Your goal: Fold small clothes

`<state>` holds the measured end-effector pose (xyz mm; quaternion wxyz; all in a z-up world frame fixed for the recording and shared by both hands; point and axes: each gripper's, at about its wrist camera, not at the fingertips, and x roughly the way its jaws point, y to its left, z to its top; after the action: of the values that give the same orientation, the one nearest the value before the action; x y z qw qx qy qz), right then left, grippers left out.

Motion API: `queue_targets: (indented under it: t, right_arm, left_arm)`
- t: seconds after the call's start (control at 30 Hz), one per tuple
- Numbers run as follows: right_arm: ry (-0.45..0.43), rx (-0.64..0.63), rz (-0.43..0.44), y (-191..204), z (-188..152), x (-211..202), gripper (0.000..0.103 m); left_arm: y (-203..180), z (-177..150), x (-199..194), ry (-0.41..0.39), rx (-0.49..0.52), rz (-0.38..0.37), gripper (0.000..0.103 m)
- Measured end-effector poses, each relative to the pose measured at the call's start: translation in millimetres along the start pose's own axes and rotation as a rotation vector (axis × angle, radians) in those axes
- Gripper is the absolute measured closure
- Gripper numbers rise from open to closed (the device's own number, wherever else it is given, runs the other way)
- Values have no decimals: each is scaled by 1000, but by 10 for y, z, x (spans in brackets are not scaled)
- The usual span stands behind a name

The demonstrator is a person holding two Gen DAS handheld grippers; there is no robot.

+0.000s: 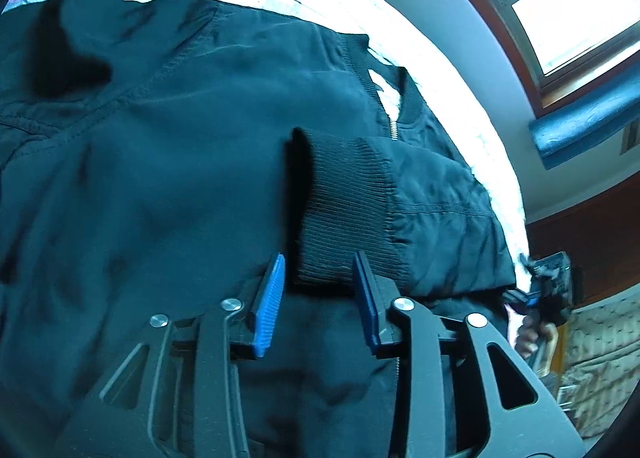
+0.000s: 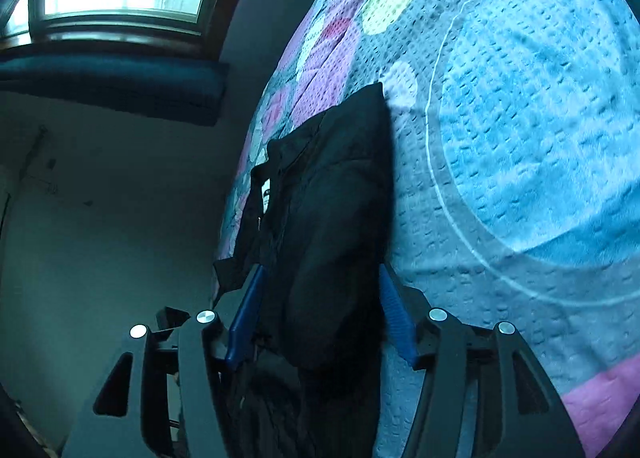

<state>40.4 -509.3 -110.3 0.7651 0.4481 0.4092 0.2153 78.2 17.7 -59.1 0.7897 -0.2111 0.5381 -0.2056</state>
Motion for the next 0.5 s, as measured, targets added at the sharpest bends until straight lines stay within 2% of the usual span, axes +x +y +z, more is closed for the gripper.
queue_targets:
  t: [0.03,0.07,0.17,0.27,0.3,0.37,0.43,0.5]
  right_arm:
    - [-1,-30,-41,54,-38,67,78]
    - [13,-46,-74,85,-70,133,88]
    - [11,-103,-167,101,-127,231,92]
    - [1,-108,-161,90,-141,254,92]
    - [1,-106,-154,79,-137,235,92]
    - [5,-95,-143,62,-139,162,84]
    - [-2,-85,-167,57,-155,26,80]
    - [-49,-72,-184,147,-143,-113,80]
  left_arm:
    - [-22,3,8,1,3,-3,63]
    - [-40,9,20,1,7,5,62]
    - [-45,42,121,7,11,55,64]
    - [0,94,154,1,-4,63,72]
    - [17,109,157,3,-8,59,73]
    - [41,120,164,6,-12,50,74]
    - [41,121,158,5,1,48,74]
    - [31,123,165,1,14,51,74]
